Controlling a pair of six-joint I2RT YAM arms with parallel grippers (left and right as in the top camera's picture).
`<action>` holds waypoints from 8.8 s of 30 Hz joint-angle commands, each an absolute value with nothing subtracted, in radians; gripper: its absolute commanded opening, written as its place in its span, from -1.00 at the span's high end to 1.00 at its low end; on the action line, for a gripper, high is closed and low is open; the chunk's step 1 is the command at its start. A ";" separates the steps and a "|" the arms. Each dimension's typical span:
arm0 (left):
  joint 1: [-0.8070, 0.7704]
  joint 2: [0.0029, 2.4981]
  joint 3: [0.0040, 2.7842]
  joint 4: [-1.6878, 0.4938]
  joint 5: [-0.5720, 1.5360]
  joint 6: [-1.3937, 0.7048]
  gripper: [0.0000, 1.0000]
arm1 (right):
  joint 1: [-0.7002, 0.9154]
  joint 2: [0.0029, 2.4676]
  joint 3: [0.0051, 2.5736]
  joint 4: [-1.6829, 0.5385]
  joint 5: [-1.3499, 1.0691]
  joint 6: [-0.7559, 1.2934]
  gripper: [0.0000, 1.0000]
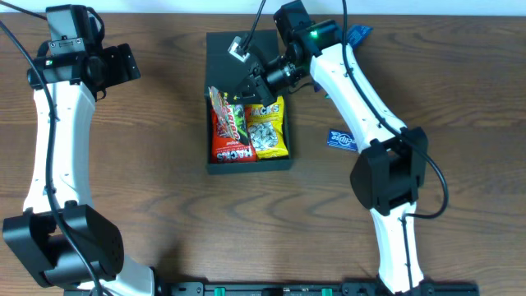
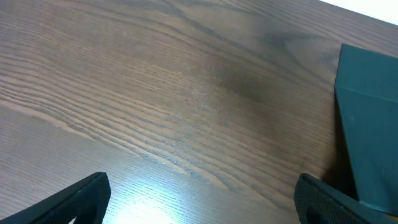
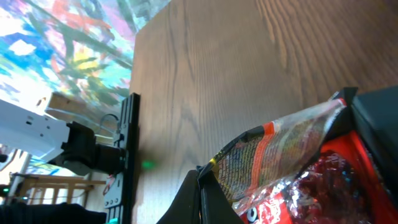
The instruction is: Pack container
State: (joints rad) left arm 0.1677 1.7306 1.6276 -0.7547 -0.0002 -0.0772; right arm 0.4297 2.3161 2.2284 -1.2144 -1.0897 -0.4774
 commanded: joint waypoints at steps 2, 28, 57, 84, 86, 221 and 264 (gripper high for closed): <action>0.171 1.740 1.638 -0.755 -0.011 -0.066 -0.91 | 0.429 2.378 2.224 -1.225 -1.159 -0.495 0.98; 0.171 1.740 1.638 -0.755 -0.011 -0.067 -0.91 | 0.334 2.468 2.258 -1.190 -0.648 -0.142 -0.82; 0.170 1.762 1.638 -0.820 0.009 -0.067 -0.91 | 0.365 2.351 2.204 -1.264 -0.023 0.144 0.97; 0.170 1.812 1.638 -0.800 0.043 -0.067 -0.91 | 0.394 2.345 2.200 -1.416 -0.191 0.171 0.97; 0.170 1.812 1.638 -0.800 0.043 -0.067 -0.91 | 0.387 2.331 2.266 -1.417 -0.179 0.175 0.97; 0.170 1.812 1.638 -0.805 0.042 -0.067 -0.91 | 0.203 2.365 2.323 -0.852 0.023 0.460 -0.98; 0.170 1.812 1.638 -0.826 0.041 -0.066 -0.91 | 0.118 2.637 2.387 -0.795 -0.007 0.754 -0.98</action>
State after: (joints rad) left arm 0.1677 1.8011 1.6276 -0.8207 0.0456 -0.0772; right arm 0.1364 2.5954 2.3634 -0.7982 0.0181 0.7425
